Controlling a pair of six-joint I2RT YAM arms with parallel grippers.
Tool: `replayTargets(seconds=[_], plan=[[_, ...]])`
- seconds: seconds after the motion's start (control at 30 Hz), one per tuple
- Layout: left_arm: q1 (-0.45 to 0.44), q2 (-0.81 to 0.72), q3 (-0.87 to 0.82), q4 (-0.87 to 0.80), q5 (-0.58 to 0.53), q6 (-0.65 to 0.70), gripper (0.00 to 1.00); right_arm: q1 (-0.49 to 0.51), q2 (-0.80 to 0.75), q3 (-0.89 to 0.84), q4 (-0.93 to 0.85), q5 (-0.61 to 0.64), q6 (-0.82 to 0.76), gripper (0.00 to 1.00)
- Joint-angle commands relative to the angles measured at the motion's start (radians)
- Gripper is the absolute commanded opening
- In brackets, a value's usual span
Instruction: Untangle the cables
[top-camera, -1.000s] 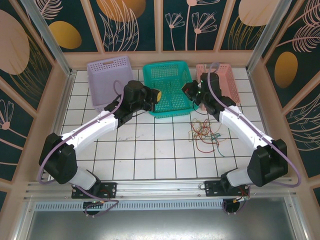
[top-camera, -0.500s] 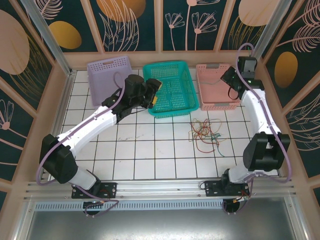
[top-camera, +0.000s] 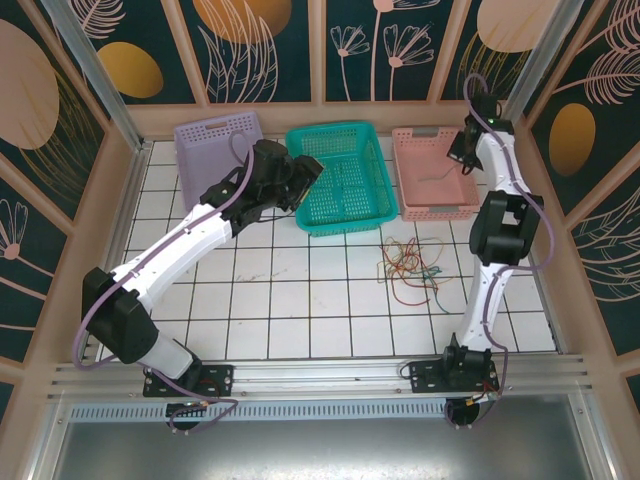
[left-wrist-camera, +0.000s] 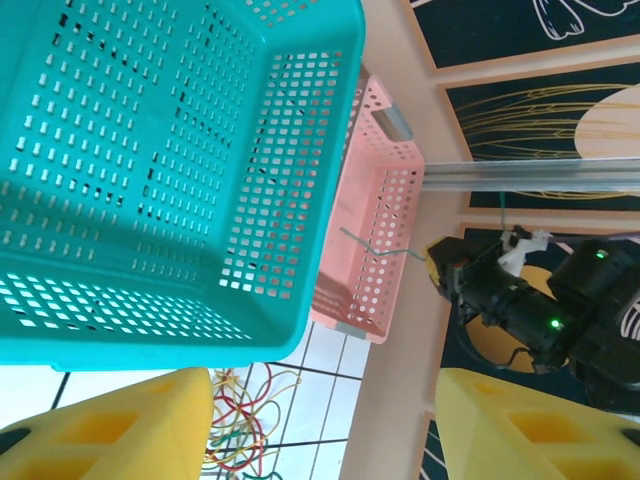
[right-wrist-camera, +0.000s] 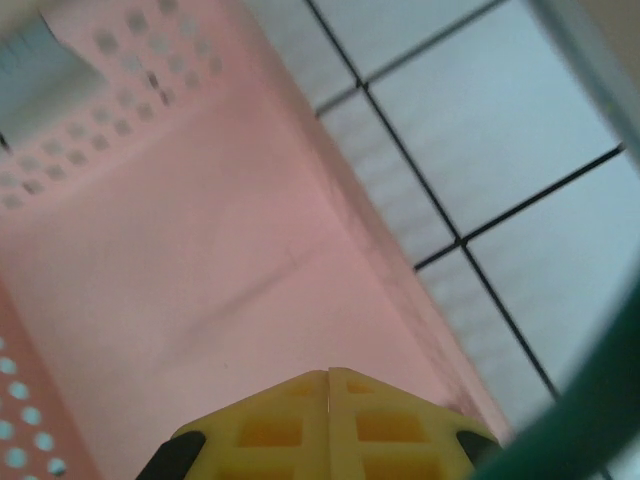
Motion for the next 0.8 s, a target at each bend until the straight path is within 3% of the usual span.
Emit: replayTargets(seconds=[0.0, 0.13, 0.5, 0.57, 0.67, 0.77], plan=[[0.020, -0.012, 0.013, -0.034, 0.006, 0.046, 0.60, 0.028, 0.041, 0.031, -0.088, -0.062, -0.066, 0.00], [0.032, -0.019, 0.008, -0.041, 0.007, 0.055, 0.59, 0.044, 0.067, -0.002, -0.080, -0.106, -0.078, 0.00], [0.042, -0.026, 0.000, -0.039, 0.008, 0.059, 0.59, 0.041, 0.206, 0.128, -0.163, -0.198, -0.080, 0.19], [0.042, -0.028, -0.002, -0.039, 0.008, 0.058, 0.59, 0.042, 0.218, 0.152, -0.181, -0.196, -0.076, 0.27], [0.043, -0.032, -0.007, -0.036, 0.008, 0.054, 0.59, 0.049, 0.189, 0.150, -0.179, -0.129, -0.066, 0.47], [0.041, -0.038, -0.013, -0.032, 0.010, 0.052, 0.59, 0.049, 0.111, 0.111, -0.139, -0.062, -0.038, 0.56]])
